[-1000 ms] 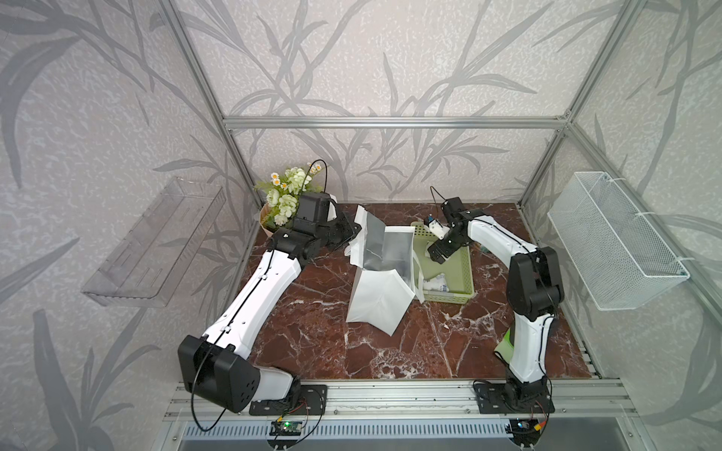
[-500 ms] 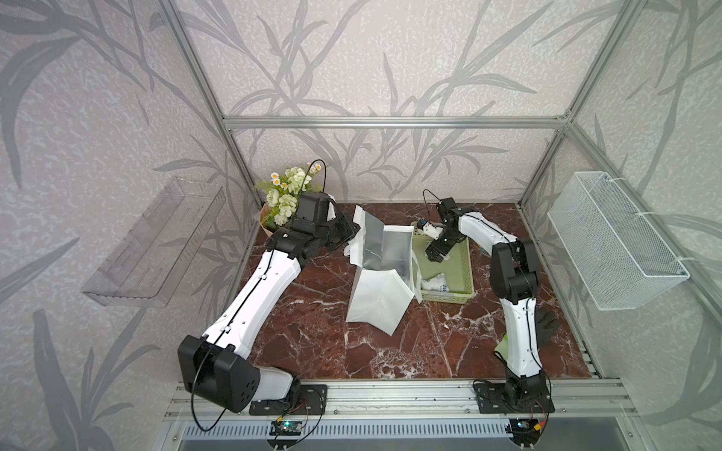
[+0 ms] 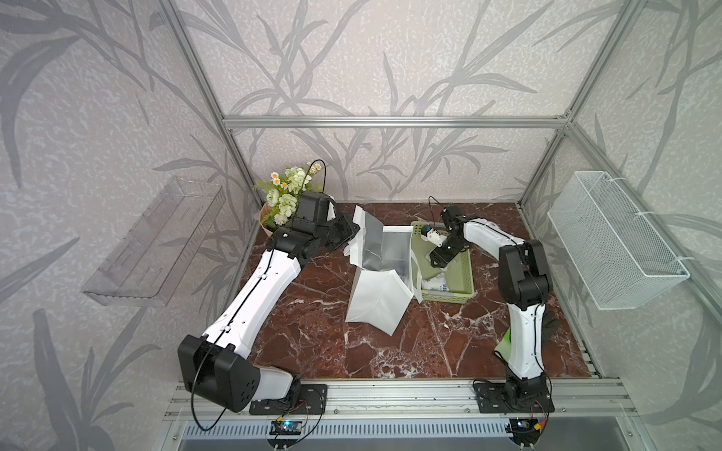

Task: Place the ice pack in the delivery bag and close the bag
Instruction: Pick up the ice pack from the bin, then place the ice pack in the delivery bag.

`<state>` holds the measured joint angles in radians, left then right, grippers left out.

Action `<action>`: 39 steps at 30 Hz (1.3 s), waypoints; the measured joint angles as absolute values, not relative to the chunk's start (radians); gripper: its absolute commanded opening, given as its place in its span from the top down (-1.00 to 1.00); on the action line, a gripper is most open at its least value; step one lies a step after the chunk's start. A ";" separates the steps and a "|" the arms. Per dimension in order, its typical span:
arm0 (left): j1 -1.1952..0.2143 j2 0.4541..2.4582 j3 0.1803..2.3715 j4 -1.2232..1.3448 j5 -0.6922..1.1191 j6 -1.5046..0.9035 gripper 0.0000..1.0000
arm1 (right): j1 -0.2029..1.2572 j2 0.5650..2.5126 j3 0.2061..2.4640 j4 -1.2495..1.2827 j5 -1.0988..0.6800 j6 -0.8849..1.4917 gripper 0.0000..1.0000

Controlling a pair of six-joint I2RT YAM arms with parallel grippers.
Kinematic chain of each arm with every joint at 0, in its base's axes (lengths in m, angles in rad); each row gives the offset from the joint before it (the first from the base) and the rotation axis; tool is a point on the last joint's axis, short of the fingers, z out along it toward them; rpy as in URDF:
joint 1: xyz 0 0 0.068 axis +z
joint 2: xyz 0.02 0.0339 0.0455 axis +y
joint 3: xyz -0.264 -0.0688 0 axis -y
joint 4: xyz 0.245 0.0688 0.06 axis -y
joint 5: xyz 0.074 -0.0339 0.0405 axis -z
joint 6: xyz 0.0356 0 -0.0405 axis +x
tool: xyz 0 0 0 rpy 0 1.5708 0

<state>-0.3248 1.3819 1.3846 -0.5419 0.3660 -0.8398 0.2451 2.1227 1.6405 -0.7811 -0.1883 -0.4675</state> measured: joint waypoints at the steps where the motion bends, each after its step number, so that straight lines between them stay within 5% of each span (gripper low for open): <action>1: -0.325 1.382 1.385 -0.542 0.368 -0.840 1.00 | 0.243 2.090 1.625 -0.781 -0.194 -0.447 0.39; 12: -0.324 1.382 1.385 -0.538 0.390 -0.843 1.00 | 0.348 1.493 1.565 -0.606 -0.319 -0.117 0.40; 18: -0.324 1.383 1.385 -0.538 0.406 -0.846 1.00 | 0.585 1.473 1.645 -0.566 -0.317 -0.056 0.35; 20: -0.324 1.383 1.385 -0.538 0.412 -0.846 1.00 | 0.640 1.518 1.671 -0.566 -0.307 -0.052 0.20; 28: -0.324 1.384 1.385 -0.538 0.421 -0.845 1.00 | 0.716 1.632 1.683 -0.608 -0.226 -0.051 -0.99; 39: -0.323 1.384 1.385 -0.549 0.412 -0.817 1.00 | 0.577 1.417 1.723 -0.748 -0.167 -0.084 -0.98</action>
